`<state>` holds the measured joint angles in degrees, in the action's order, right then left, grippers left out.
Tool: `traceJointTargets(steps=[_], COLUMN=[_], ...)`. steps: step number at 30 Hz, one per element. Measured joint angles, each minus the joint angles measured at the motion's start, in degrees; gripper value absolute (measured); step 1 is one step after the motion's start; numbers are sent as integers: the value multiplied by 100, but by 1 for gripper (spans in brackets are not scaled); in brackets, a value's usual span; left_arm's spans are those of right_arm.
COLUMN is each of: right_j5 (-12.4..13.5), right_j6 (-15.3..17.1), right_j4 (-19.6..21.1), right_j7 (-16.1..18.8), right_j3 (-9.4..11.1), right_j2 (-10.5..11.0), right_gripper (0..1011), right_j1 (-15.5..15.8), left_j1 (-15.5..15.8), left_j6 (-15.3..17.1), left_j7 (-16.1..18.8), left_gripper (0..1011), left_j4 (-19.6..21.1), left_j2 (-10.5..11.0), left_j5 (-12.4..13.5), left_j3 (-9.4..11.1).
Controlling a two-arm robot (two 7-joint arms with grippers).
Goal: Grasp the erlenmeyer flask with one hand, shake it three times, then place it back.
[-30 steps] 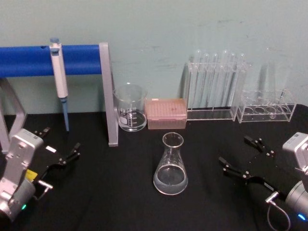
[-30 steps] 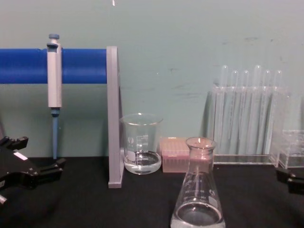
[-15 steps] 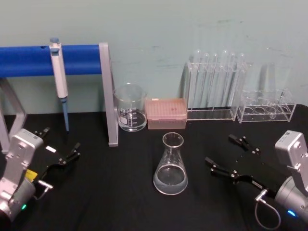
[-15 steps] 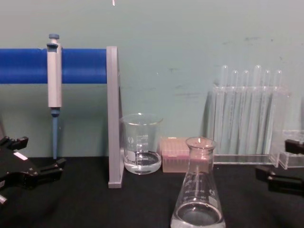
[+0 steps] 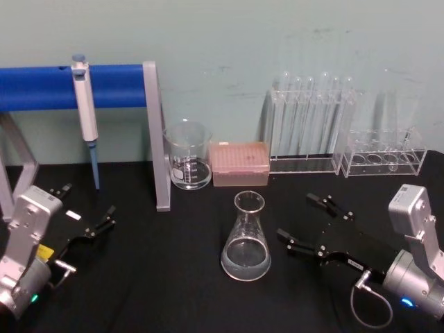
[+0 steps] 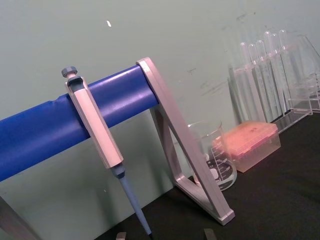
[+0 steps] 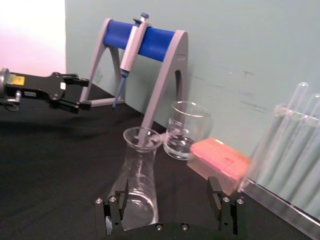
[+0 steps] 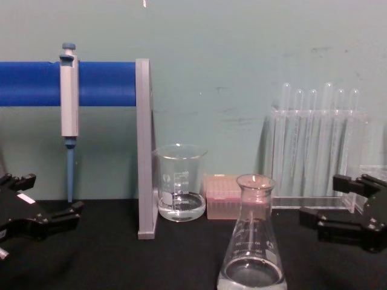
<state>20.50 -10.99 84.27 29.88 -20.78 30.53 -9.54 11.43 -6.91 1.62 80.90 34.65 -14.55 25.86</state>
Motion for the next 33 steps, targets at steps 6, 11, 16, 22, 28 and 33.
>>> traceJointTargets(steps=[6, 11, 16, 22, 28, 33], right_j5=[185, 303, 345, 369, 413, 471], right_j6=[2, 17, 47, 61, 72, 79], right_j4=[-150, -269, -359, -467, -578, -690], right_j7=[277, 433, 501, 568, 639, 713], right_j3=[16, 5, -40, -101, -157, -210], right_j2=[-112, -183, -232, -279, -324, -369], right_gripper=[1000, 1000, 1000, 1000, 1000, 1000], right_j1=[-102, -197, -287, -390, -488, -580], left_j1=[0, 0, 0, 0, 0, 0], left_j6=[0, 0, 0, 0, 0, 0], left_j7=[0, 0, 0, 0, 0, 0], left_gripper=[1001, 1001, 1001, 1001, 1001, 1001], left_j4=[0, 0, 0, 0, 0, 0], left_j2=[0, 0, 0, 0, 0, 0], left_j5=[0, 0, 0, 0, 0, 0], left_j3=[0, 0, 0, 0, 0, 0])
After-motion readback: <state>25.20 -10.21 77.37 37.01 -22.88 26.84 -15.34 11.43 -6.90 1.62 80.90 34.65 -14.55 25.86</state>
